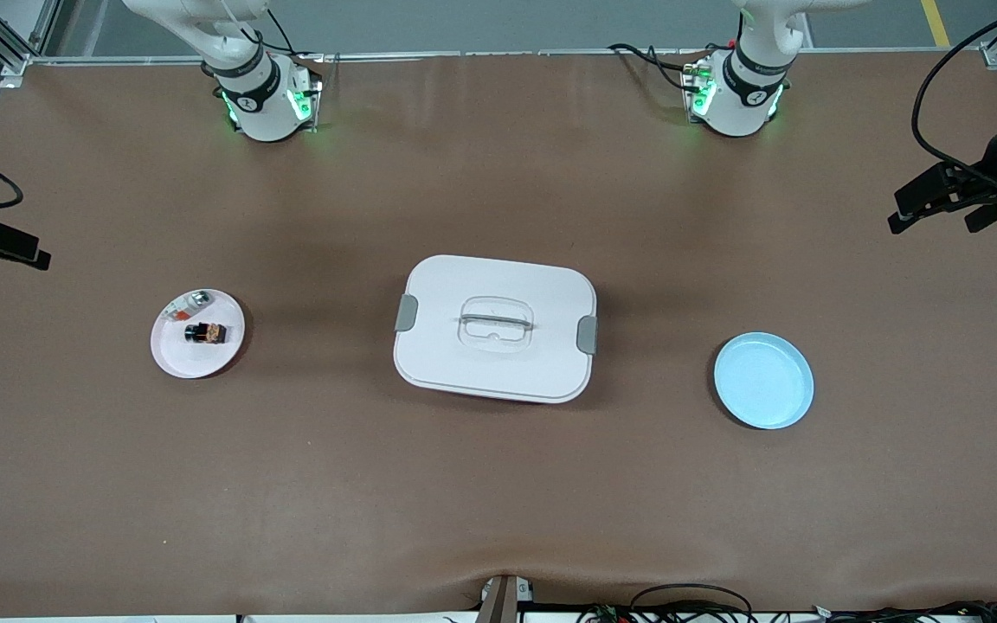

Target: Transfer orange switch to right arm and place

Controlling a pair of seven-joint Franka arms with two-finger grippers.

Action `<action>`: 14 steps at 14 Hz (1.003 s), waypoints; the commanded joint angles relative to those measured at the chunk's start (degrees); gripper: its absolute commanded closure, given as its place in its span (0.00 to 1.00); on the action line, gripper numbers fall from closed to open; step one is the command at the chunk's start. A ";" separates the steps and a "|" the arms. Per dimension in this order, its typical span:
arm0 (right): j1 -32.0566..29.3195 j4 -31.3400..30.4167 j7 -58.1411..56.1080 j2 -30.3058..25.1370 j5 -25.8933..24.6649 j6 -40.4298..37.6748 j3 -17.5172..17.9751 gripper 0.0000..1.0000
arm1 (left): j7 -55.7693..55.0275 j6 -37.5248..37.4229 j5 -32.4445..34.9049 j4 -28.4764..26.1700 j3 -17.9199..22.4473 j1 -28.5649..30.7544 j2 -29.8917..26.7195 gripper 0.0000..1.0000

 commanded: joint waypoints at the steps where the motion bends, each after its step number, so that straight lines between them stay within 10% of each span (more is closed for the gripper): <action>1: 0.01 1.36 0.85 0.01 0.41 -0.94 0.80 0.00 | 0.20 -1.06 1.15 0.88 -0.55 0.26 -0.09 0.00; 14: 0.45 -6.71 6.39 -7.19 3.57 -1.47 0.63 0.00 | 0.03 -1.06 1.15 0.88 -0.46 0.35 0.00 0.00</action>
